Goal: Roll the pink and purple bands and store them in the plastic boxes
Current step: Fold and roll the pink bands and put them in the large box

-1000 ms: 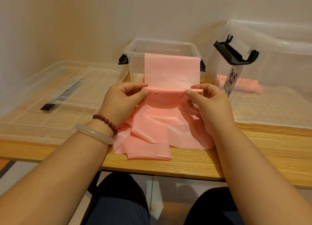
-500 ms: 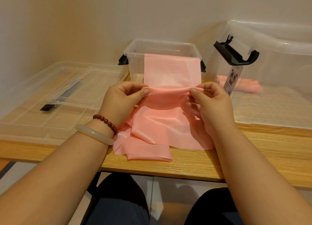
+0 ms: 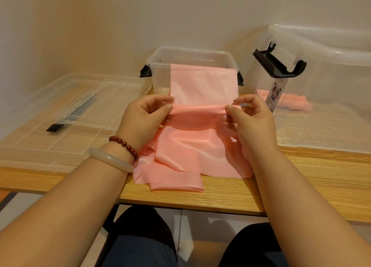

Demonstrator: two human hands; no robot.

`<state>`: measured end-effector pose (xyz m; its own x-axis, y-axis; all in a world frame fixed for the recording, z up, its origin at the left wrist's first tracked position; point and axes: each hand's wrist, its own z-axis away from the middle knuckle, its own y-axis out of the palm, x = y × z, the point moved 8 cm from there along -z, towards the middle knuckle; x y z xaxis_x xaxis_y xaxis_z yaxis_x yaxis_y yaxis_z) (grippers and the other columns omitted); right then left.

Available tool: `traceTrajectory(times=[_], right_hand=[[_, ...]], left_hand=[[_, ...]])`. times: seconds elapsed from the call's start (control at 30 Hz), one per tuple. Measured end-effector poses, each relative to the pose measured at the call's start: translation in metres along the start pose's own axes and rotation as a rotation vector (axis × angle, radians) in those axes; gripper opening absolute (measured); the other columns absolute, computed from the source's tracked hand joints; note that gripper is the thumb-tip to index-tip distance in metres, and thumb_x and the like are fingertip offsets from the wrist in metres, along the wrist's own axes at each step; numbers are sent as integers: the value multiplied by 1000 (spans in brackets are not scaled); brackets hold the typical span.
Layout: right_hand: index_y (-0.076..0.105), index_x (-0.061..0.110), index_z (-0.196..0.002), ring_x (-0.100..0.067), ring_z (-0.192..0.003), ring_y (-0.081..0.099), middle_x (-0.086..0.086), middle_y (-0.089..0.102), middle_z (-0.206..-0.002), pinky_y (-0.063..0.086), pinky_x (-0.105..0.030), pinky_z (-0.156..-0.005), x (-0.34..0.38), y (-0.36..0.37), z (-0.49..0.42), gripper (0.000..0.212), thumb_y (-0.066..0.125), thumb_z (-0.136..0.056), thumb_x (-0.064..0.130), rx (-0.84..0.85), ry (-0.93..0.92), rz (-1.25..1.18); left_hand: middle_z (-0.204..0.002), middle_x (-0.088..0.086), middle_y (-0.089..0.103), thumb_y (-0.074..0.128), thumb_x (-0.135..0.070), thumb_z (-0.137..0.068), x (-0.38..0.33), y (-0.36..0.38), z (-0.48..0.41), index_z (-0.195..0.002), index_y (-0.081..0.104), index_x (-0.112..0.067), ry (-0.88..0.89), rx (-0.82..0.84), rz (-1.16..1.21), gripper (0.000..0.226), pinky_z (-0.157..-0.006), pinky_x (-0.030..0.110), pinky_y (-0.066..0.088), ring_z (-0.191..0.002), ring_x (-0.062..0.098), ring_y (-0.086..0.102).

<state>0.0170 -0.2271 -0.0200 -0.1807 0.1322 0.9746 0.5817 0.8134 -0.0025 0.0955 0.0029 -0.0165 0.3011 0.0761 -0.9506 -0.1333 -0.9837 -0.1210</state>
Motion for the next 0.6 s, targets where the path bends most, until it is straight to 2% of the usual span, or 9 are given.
traceTrajectory(times=[0.1, 0.17, 0.23, 0.3, 0.4, 0.5, 0.6], right_hand=[[66, 17, -89, -15, -61, 64, -7, 63, -76, 57, -35, -51, 0, 2, 0, 10, 65, -91, 7, 19, -11, 2], [71, 20, -88, -14, -69, 69, -4, 69, -83, 60, -37, -61, -3, 1, -2, 7, 70, -88, 13, 15, -13, 29], [74, 24, -90, -18, -84, 71, -3, 71, -92, 61, -42, -74, -6, 0, -4, 9, 76, -83, 19, 21, 4, 36], [75, 25, -93, -20, -91, 71, -1, 72, -96, 61, -44, -79, -8, 0, -4, 13, 77, -81, 19, 35, 16, 42], [76, 25, -84, -23, -86, 72, 0, 73, -86, 60, -49, -78, -6, 0, -3, 6, 75, -84, 19, 24, 6, 60], [75, 19, -80, -25, -80, 72, -4, 74, -81, 60, -52, -76, -5, 0, -2, 6, 74, -86, 22, 6, 17, 52], [73, 9, -84, -19, -65, 69, -6, 72, -73, 61, -43, -60, -5, 2, 1, 10, 71, -89, 18, 14, 51, -4]], left_hand=[[-77, -3, 70, 63, -6, -90, -2, -1, 0, -95, 70, -22, 9, -10, 6, 18, -60, 14, 49, -64, 4, 64], [-78, -4, 71, 65, -9, -89, -1, -3, 1, -92, 72, -21, -1, -20, 2, 15, -62, 13, 50, -66, 2, 65], [-82, -5, 72, 70, -14, -86, 0, -2, 2, -93, 73, -24, -16, 3, -17, 12, -65, 16, 53, -72, 2, 66], [-86, -5, 72, 73, -18, -83, 1, -2, 2, -95, 73, -26, -14, 20, -48, 15, -68, 19, 55, -77, 4, 67], [-78, -7, 73, 70, -18, -86, 0, -3, 1, -89, 73, -23, 5, -7, -27, 7, -67, 18, 54, -74, 5, 68], [-71, -10, 72, 66, -17, -90, 0, -1, 0, -83, 72, -24, 4, -11, -17, 11, -68, 19, 55, -70, 4, 66], [-72, -7, 73, 66, -16, -90, 1, -2, 0, -84, 72, -23, -7, -22, 2, 11, -65, 17, 54, -69, 5, 67]])
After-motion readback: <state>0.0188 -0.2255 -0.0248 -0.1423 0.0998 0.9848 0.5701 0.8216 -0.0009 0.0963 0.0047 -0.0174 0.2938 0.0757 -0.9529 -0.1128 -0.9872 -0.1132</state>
